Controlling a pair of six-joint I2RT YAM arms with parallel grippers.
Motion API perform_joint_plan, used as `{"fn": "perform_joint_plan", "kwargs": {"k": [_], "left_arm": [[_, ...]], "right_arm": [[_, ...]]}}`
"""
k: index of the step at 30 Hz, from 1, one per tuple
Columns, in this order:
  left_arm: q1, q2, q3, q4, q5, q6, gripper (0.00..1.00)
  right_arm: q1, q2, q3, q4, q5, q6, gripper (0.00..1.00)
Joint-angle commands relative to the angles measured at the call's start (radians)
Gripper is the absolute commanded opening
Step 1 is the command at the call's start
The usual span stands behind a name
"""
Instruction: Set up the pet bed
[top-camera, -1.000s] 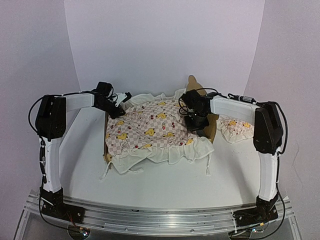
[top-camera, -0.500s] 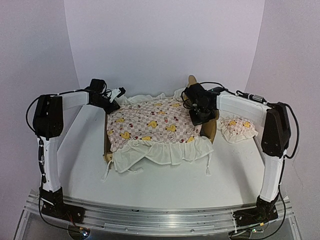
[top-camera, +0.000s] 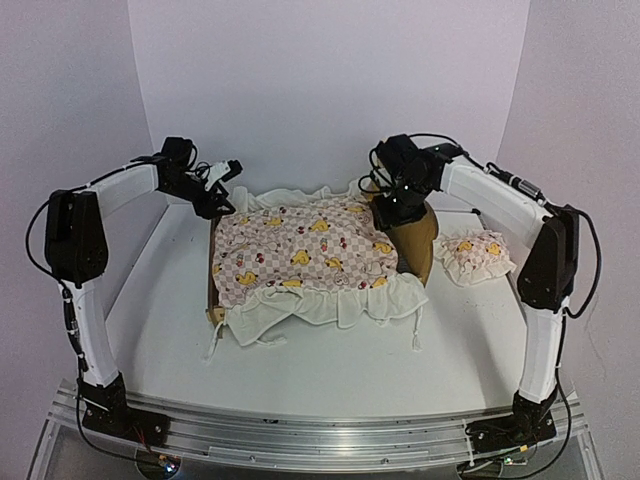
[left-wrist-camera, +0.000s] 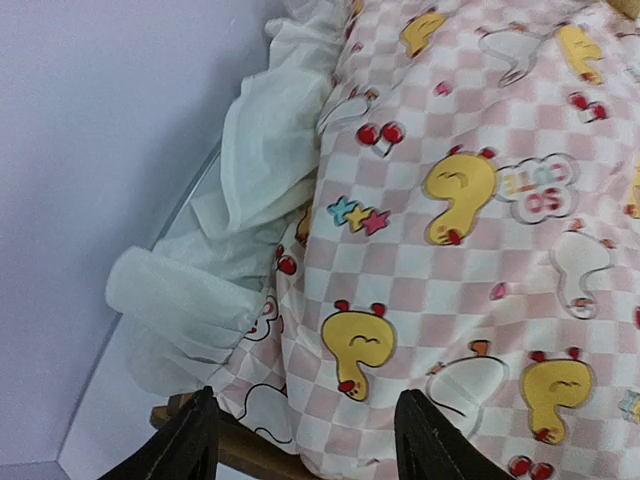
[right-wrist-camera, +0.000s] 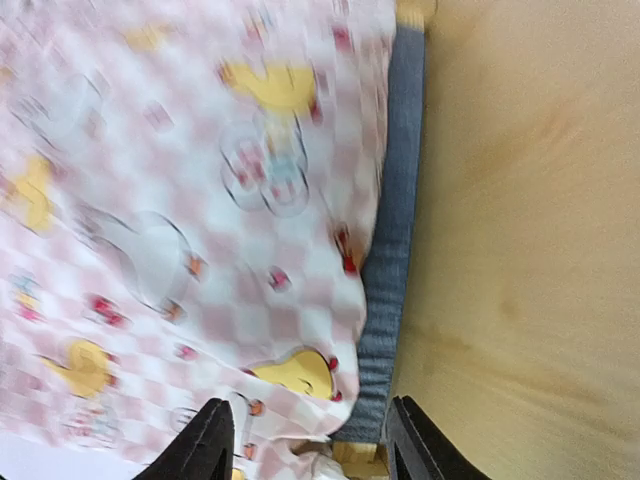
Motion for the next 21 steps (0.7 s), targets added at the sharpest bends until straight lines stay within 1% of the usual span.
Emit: {"fn": "perform_joint_plan", "kwargs": {"k": [1,2,5,7,10,13,16,17,18,19,20,21], "left_arm": [[-0.006,-0.169,0.027,-0.23,0.214,0.203,0.59],[-0.018,-0.196,-0.003,-0.301,0.26,0.272,0.57],[-0.098,-0.259,-0.123,-0.499,0.26,0.449,0.58],[-0.14,-0.296,-0.23,-0.558,0.267,0.537,0.65],[-0.186,-0.344,-0.35,-0.536,0.265,0.549,0.73],[-0.231,-0.391,-0.462,-0.454,0.253,0.527,0.73],[-0.255,-0.411,-0.547,-0.346,0.225,0.464,0.66],[-0.259,-0.414,-0.566,-0.313,0.216,0.444,0.63],[-0.26,-0.416,-0.578,-0.293,0.21,0.434,0.58],[-0.261,-0.418,-0.587,-0.283,0.202,0.432,0.5],[-0.261,-0.419,-0.591,-0.281,0.191,0.434,0.38],[-0.261,-0.421,-0.591,-0.29,0.184,0.444,0.23]], "right_arm": [[0.001,-0.022,0.15,0.023,-0.074,-0.023,0.55],[0.001,-0.007,0.168,0.039,-0.072,-0.021,0.57],[0.0,0.071,0.239,0.093,-0.046,-0.01,0.59],[-0.001,0.125,0.3,0.127,-0.022,-0.006,0.61],[-0.008,0.198,0.327,0.191,-0.023,-0.015,0.63],[-0.016,0.26,0.315,0.234,-0.036,-0.037,0.63],[-0.03,0.298,0.285,0.242,-0.06,-0.011,0.62],[-0.034,0.308,0.272,0.244,-0.058,-0.003,0.62],[-0.037,0.315,0.259,0.245,-0.046,0.005,0.62],[-0.041,0.323,0.251,0.247,-0.029,0.01,0.62],[-0.046,0.33,0.245,0.246,-0.003,0.016,0.62],[-0.052,0.334,0.238,0.245,0.024,0.024,0.61]]}}
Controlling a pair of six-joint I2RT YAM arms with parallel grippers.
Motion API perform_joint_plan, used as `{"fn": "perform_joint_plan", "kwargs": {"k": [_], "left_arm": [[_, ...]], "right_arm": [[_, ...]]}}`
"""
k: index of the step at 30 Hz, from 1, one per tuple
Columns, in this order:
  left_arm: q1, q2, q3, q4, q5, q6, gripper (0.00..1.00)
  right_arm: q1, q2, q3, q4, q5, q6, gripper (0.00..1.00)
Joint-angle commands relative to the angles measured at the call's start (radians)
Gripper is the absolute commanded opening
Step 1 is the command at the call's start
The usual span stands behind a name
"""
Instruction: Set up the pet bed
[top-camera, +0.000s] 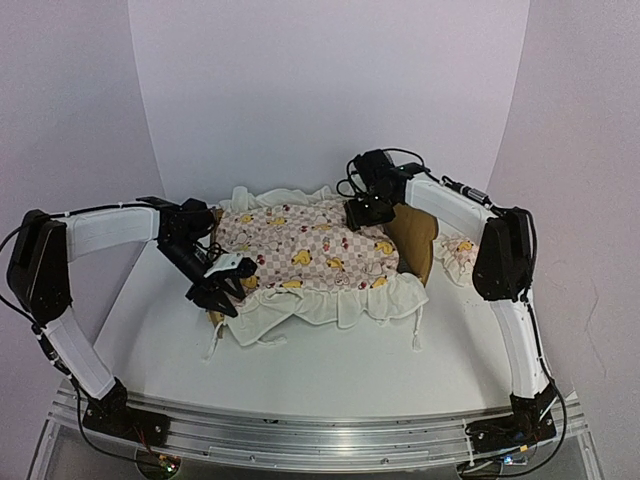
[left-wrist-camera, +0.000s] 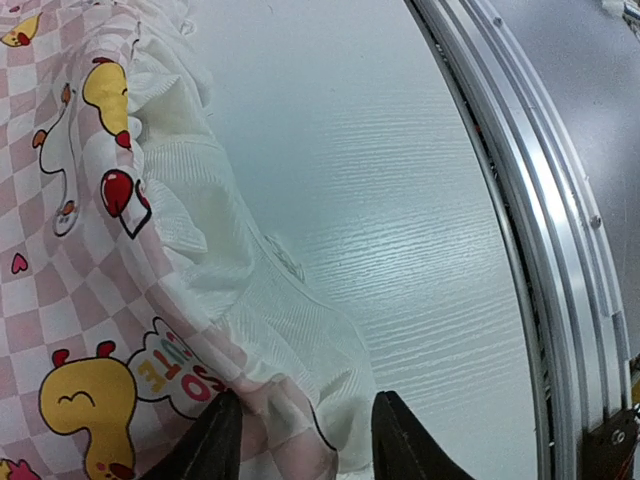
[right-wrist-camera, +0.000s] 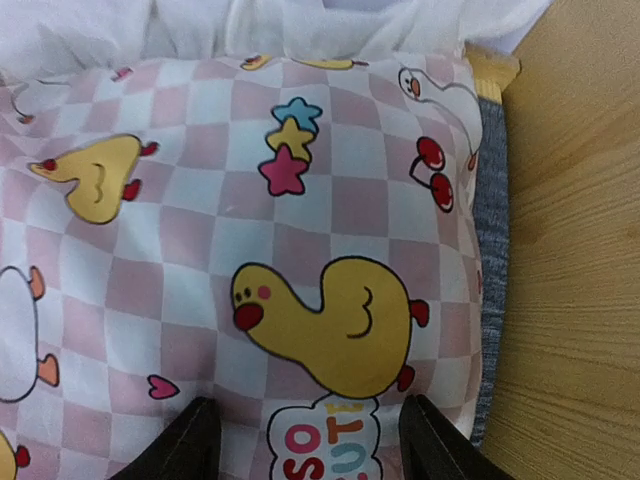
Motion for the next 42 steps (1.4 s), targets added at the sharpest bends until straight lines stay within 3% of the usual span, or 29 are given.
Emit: {"fn": "perform_joint_plan", "kwargs": {"k": [1,2,3,9,16,23,29,33,36,38,42], "left_arm": [[-0.004,-0.058,-0.008,0.067,-0.03,0.011,0.12],[-0.004,-0.064,-0.008,0.047,-0.035,0.032,0.03],[-0.004,-0.07,-0.011,0.022,-0.043,0.054,0.0],[-0.005,-0.104,-0.086,-0.071,-0.144,0.175,0.0],[-0.004,-0.108,-0.1,-0.053,-0.104,0.185,0.01],[-0.004,-0.093,-0.042,-0.062,-0.052,0.167,0.15],[-0.004,-0.103,-0.062,-0.07,-0.068,0.182,0.16],[-0.004,-0.11,-0.069,-0.104,-0.064,0.218,0.18],[-0.004,-0.117,-0.075,-0.113,-0.059,0.225,0.28],[-0.004,-0.123,-0.066,-0.116,-0.055,0.216,0.36],[-0.003,-0.14,-0.025,-0.122,-0.052,0.179,0.51]], "right_arm": [[-0.03,0.011,-0.022,0.027,0.08,0.041,0.61],[-0.039,0.013,-0.027,0.027,0.106,0.048,0.6],[-0.046,0.014,-0.032,0.027,0.131,0.055,0.59],[-0.06,0.005,-0.007,0.027,0.123,0.033,0.6],[-0.061,-0.056,0.062,0.03,-0.2,-0.01,0.62],[-0.079,-0.278,0.078,0.137,-0.434,0.033,0.71],[-0.215,-0.508,-0.068,0.165,-0.332,0.134,0.83],[-0.359,-0.617,-0.316,0.141,-0.037,0.251,0.81],[-0.484,-0.631,-0.501,0.132,0.15,0.301,0.8],[-0.548,-0.582,-0.558,0.109,0.162,0.295,0.79],[-0.63,-0.411,-0.508,0.041,0.02,0.358,0.81]]}}
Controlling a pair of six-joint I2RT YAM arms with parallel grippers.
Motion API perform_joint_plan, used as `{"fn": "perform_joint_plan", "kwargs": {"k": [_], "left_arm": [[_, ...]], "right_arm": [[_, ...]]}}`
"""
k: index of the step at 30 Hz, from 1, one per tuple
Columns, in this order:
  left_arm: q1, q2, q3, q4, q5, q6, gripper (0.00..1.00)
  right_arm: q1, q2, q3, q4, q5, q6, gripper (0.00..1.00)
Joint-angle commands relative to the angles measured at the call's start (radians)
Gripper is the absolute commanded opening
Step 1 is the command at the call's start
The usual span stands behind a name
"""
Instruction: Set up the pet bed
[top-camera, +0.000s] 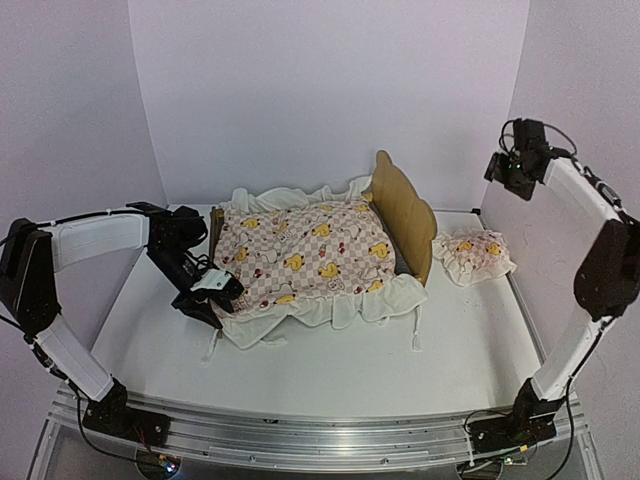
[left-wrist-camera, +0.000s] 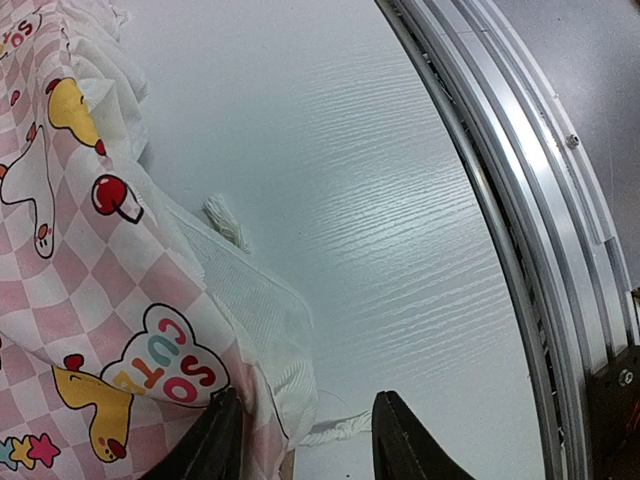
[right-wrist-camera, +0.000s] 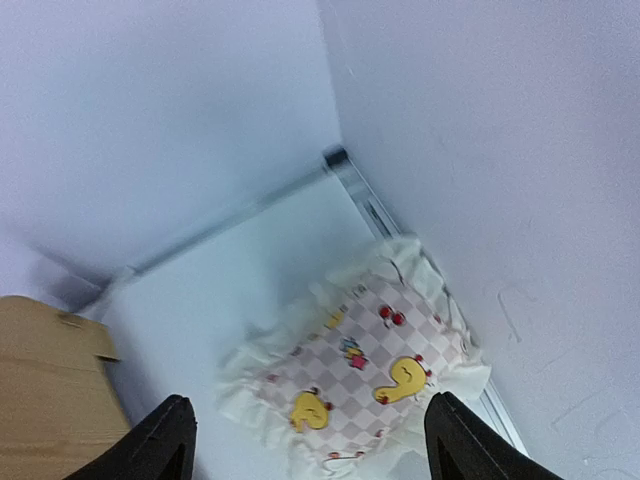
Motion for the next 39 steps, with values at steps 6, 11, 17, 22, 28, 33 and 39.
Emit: {"fn": "perform_joint_plan", "kwargs": {"k": [6,11,17,22,28,33,39], "left_arm": [[0.001,-0.105,0.125,-0.086,0.01,-0.034,0.64],[0.003,-0.177,0.135,-0.014,-0.01,-0.119,0.68],[0.013,-0.228,0.089,0.381,-0.218,-0.687,0.75],[0.078,-0.276,0.009,0.556,-0.181,-1.019,0.8],[0.134,-0.315,-0.08,0.639,-0.173,-1.117,0.81],[0.141,-0.333,-0.109,0.645,-0.184,-1.115,0.81],[0.141,-0.349,-0.122,0.635,-0.176,-1.11,0.81]], "right_arm": [[-0.072,0.476,0.221,-0.147,-0.08,0.191,0.82],[-0.076,0.682,0.376,-0.237,-0.097,0.219,0.35],[-0.098,0.543,0.388,-0.21,-0.015,0.11,0.0],[-0.1,0.249,0.309,0.275,-0.184,-0.084,0.0],[-0.02,0.199,0.52,0.398,-0.594,-0.21,0.0],[0.24,0.191,0.515,0.34,-0.923,-0.484,0.0],[0.397,0.286,0.571,0.008,-0.85,-0.822,0.0]]}}
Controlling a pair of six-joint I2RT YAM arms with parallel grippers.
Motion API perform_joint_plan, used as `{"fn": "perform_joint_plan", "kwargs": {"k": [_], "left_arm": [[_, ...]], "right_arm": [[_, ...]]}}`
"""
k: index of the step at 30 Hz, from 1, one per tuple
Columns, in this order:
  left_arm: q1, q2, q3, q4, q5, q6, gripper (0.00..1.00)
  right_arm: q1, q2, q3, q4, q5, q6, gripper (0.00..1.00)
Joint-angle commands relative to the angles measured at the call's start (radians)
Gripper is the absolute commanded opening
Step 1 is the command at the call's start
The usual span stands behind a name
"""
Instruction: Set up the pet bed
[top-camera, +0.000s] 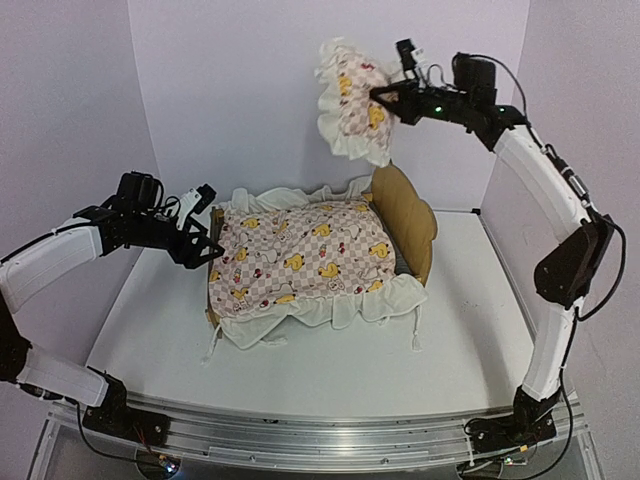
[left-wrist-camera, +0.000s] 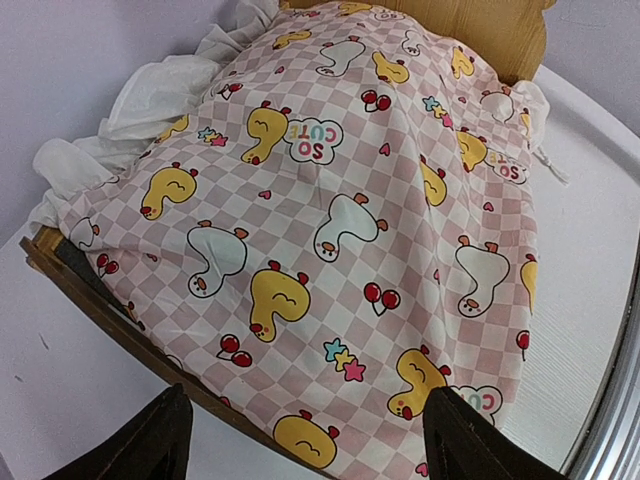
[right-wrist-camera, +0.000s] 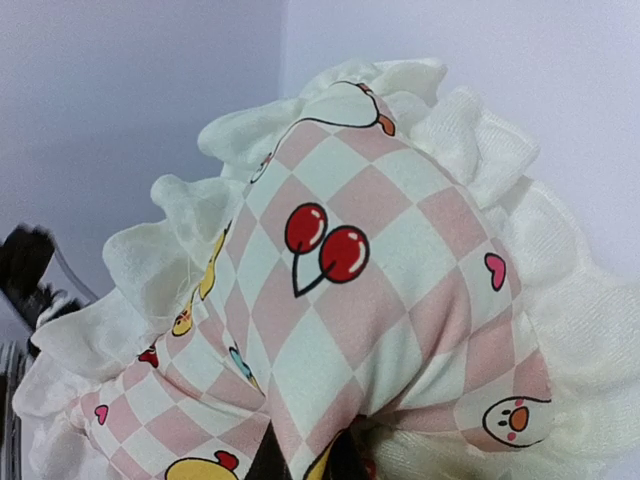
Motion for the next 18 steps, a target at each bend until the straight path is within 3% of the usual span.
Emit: {"fn": "perform_joint_plan", "kwargs": {"k": [1,7,15,16,18], "left_arm": [[0.005,-0.05,-0.013,0.04,0.006,-0.018,0.81],[0.005,-0.058,-0.029,0.042,0.023,-0.025,0.81],[0.005,-0.059,-0.035,0.045,0.026,-0.024,0.81],[0.005,-0.059,-0.035,0.044,0.025,-0.024,0.81],[0.005,-0.062,-0.035,0.042,0.026,-0.026,0.81]], "right_arm": [[0.045,0.123,0.062,-0.342,0.046,-0.359,0.0],[0.059,0.23,0.161,-0.545,0.305,-0.528,0.0],[0.06,0.304,0.133,-0.607,0.324,-0.495,0.0],[0.06,0.314,0.134,-0.608,0.337,-0.486,0.02],[0.06,0.317,0.134,-0.607,0.369,-0.477,0.16]]}}
